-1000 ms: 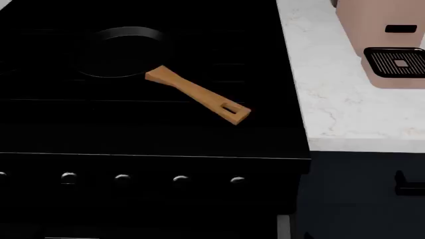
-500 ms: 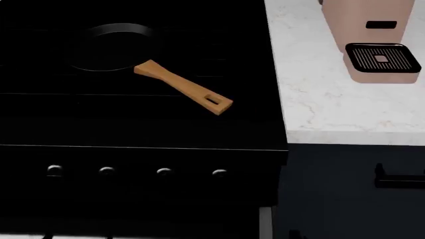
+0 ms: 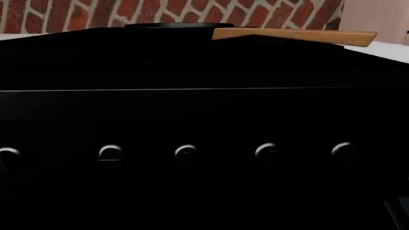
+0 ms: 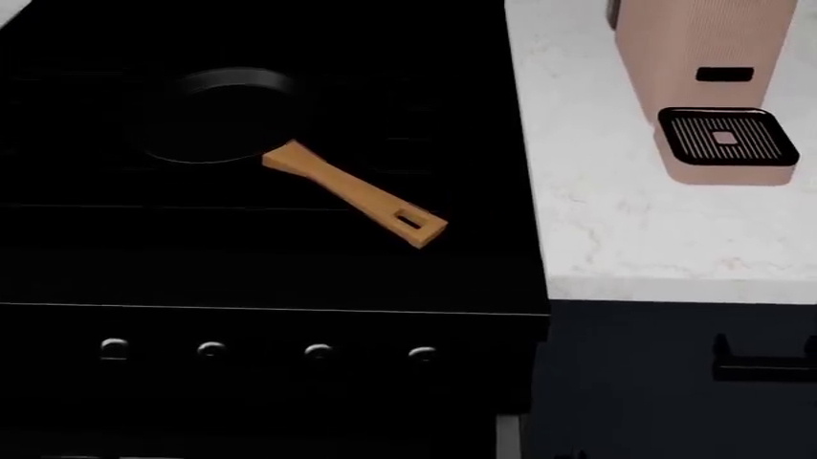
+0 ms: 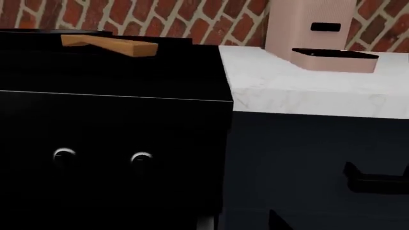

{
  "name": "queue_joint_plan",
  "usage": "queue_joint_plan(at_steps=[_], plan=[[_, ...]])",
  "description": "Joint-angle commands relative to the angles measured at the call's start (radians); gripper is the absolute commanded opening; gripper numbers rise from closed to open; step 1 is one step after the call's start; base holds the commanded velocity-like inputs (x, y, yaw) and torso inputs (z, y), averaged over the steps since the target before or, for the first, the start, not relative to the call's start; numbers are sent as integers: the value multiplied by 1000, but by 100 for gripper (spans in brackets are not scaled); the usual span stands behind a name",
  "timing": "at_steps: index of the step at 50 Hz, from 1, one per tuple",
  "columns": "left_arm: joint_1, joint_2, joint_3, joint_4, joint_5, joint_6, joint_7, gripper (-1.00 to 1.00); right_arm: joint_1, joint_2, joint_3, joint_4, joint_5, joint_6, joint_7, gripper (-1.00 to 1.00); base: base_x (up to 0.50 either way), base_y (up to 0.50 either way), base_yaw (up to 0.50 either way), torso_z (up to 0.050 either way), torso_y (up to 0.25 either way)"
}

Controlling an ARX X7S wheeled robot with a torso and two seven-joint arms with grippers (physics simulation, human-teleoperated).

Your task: Pick the pork loin from the plate and place it in the pan.

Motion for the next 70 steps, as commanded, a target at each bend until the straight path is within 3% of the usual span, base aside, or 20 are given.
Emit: queue_joint_plan(at_steps=[1, 21, 26, 31, 37, 48, 70], plan=[[-7, 8, -16, -24, -31, 23, 27, 100, 5, -1, 3, 11, 5, -3, -1, 100, 0, 0, 0, 50, 8], [8, -20, 12, 3, -41, 26, -13, 100, -6, 19, -17, 14, 30, -2, 31, 100, 0, 0, 0, 50, 8], [0, -116, -46, 309, -95, -225, -16, 100, 17, 81, 24, -234, 118, 229, 3, 100, 0, 0, 0, 1, 0], [-111, -201, -215, 657, -341, -662, -44, 100, 86, 188, 112, -536, 223, 529, 4, 100, 0, 0, 0, 0, 0], [-254, -238, -304, 807, -489, -908, -86, 100, 161, 240, 185, -702, 347, 761, 7, 100, 0, 0, 0, 0, 0], [-298, -258, -304, 812, -495, -940, -107, 100, 194, 242, 200, -694, 339, 757, 31, 100, 0, 43, 0, 0, 0], [-282, -260, -290, 806, -494, -923, -121, 100, 173, 264, 169, -709, 303, 716, 45, 100, 0, 500, 0, 0, 0]])
